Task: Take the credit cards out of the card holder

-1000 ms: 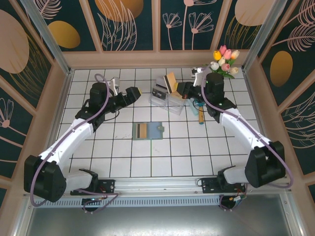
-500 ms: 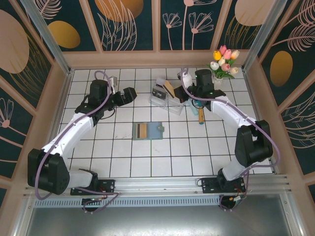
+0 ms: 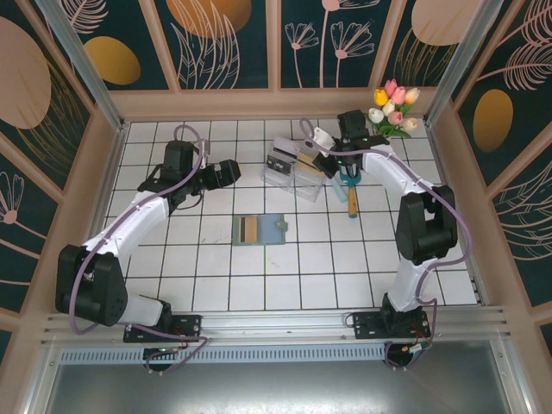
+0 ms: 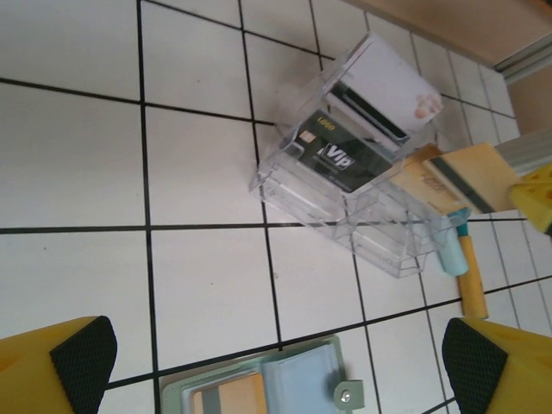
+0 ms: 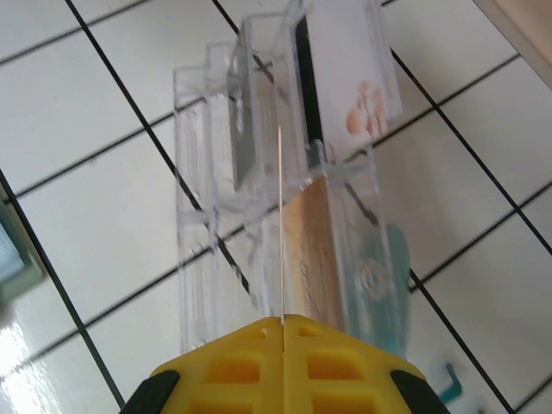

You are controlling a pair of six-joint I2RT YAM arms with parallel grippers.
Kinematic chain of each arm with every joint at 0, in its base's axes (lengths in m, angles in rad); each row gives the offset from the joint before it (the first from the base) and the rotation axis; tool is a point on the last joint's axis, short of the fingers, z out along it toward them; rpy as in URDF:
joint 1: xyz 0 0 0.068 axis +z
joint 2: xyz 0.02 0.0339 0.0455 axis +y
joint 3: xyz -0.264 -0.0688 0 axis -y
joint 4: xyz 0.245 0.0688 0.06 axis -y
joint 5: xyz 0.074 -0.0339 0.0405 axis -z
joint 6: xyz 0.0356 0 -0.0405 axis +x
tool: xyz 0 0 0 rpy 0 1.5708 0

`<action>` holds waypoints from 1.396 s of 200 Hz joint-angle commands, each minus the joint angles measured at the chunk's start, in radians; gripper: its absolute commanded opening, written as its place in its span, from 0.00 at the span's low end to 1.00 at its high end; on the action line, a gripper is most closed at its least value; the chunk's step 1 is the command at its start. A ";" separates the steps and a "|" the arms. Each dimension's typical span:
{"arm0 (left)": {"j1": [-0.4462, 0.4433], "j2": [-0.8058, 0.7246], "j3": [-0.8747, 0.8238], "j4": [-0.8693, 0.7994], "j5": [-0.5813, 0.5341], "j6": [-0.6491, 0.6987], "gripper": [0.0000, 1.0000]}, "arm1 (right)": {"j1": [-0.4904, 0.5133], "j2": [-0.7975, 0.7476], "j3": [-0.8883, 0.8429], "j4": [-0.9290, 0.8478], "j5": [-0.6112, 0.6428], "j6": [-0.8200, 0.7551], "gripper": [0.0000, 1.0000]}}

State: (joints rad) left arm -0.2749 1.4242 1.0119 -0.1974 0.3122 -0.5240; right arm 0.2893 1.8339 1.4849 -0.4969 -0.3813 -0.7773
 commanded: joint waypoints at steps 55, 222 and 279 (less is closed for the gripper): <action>0.007 0.079 0.025 -0.009 0.023 0.017 0.99 | -0.050 0.008 0.031 -0.087 -0.095 -0.108 0.00; 0.009 0.101 0.013 0.003 0.052 0.013 0.99 | -0.016 0.148 0.160 -0.091 -0.070 -0.061 0.10; 0.008 0.094 0.010 0.006 0.057 0.013 0.99 | -0.017 0.139 0.190 -0.095 -0.052 -0.046 0.20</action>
State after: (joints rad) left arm -0.2745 1.5146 1.0119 -0.1986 0.3565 -0.5236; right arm 0.2680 1.9690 1.6474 -0.5808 -0.4446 -0.8288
